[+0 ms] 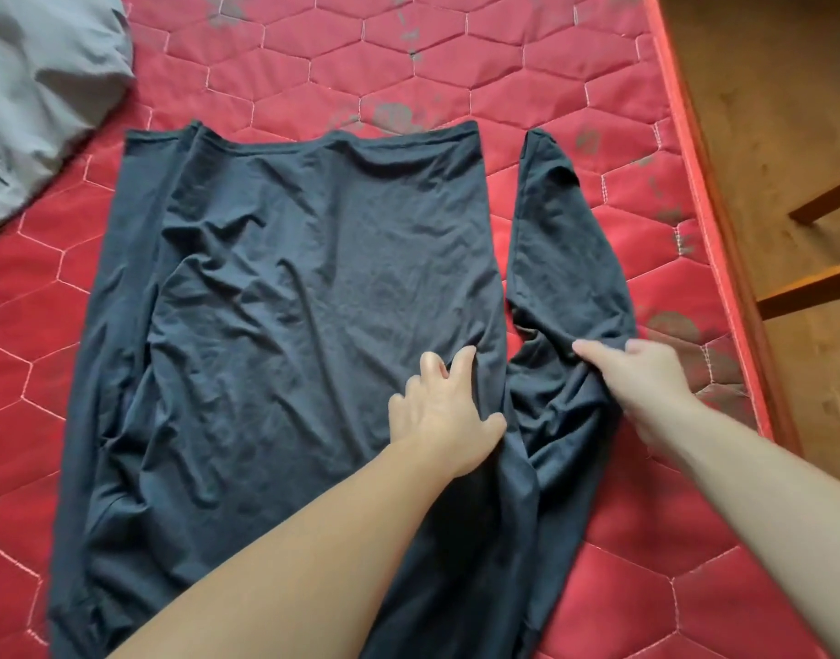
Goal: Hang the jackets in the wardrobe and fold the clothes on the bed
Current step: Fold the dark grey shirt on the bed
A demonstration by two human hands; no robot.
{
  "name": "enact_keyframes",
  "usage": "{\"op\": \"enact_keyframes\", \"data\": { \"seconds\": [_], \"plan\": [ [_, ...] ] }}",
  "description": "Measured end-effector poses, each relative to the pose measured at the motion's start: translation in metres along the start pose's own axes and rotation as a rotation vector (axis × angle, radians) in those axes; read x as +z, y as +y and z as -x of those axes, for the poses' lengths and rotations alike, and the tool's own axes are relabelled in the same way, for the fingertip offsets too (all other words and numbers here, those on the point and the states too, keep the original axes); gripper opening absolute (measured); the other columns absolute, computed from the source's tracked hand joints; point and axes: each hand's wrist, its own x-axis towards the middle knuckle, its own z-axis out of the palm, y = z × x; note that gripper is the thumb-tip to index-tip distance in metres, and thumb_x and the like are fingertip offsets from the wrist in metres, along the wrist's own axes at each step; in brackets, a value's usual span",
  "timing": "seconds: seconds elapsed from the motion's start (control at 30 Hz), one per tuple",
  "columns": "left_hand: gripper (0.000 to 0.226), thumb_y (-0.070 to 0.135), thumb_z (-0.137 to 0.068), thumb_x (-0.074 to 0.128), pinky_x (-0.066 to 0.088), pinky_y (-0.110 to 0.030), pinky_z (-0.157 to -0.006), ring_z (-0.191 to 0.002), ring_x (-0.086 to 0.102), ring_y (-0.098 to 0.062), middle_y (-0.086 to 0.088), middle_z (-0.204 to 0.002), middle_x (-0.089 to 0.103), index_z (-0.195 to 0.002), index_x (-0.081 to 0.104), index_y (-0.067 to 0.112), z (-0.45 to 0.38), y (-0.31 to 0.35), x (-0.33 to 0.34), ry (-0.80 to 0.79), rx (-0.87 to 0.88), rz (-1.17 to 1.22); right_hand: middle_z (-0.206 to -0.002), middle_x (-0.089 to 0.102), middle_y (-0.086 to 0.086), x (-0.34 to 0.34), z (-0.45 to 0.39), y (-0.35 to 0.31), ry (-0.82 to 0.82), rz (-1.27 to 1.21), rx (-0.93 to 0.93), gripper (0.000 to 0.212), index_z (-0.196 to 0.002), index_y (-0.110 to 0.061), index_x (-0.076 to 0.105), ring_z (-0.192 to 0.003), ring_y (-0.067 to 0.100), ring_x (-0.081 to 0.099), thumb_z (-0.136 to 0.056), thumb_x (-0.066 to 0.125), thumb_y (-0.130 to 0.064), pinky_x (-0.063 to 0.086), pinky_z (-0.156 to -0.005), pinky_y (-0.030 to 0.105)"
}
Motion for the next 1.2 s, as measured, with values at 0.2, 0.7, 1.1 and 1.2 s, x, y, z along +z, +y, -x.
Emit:
{"op": "enact_keyframes", "data": {
  "seconds": [0.2, 0.7, 1.1, 1.2],
  "plan": [
    [0.05, 0.046, -0.077, 0.057, 0.051, -0.022, -0.083, -0.093, 0.065, -0.01, -0.003, -0.103, 0.068, -0.115, 0.067, 0.015, -0.002, 0.037, -0.043, -0.285, 0.008, 1.602, -0.065, 0.057, 0.004, 0.022, 0.044, -0.068, -0.123, 0.022, -0.596, 0.034, -0.069, 0.0, 0.057, -0.06, 0.016, 0.047, -0.08, 0.065, -0.032, 0.043, -0.06, 0.038],
    [0.046, 0.001, -0.059, 0.046, 0.056, -0.032, -0.071, -0.081, 0.069, -0.02, 0.003, -0.079, 0.071, -0.084, 0.069, 0.031, -0.031, -0.056, -0.017, -0.332, -0.213, 1.401, -0.106, 0.065, 0.007, 0.093, -0.033, -0.092, 0.061, 0.14, -0.061, 0.068, -0.114, -0.018, 0.048, -0.091, 0.029, 0.068, -0.071, 0.065, -0.067, 0.056, -0.081, 0.044],
    [0.037, 0.004, -0.051, 0.038, 0.044, -0.023, -0.05, -0.056, 0.053, -0.013, 0.006, -0.057, 0.055, -0.076, 0.058, 0.021, -0.03, -0.073, -0.012, -0.39, -0.31, 1.401, -0.09, 0.065, 0.001, 0.139, -0.038, -0.217, -0.379, -0.189, -0.257, 0.009, -0.092, -0.022, 0.058, -0.064, 0.012, 0.068, -0.088, 0.061, -0.029, 0.052, -0.053, 0.025],
    [0.025, 0.005, -0.056, 0.049, 0.055, -0.035, -0.064, -0.065, 0.059, -0.02, -0.003, -0.065, 0.058, -0.08, 0.053, 0.01, -0.029, -0.075, -0.015, -0.366, -0.463, 1.572, -0.098, 0.06, 0.0, 0.149, -0.034, -0.22, -0.415, -0.001, -0.284, 0.009, -0.099, -0.023, 0.055, -0.071, 0.016, 0.069, -0.091, 0.056, -0.024, 0.055, -0.054, 0.028]
  ]
}}
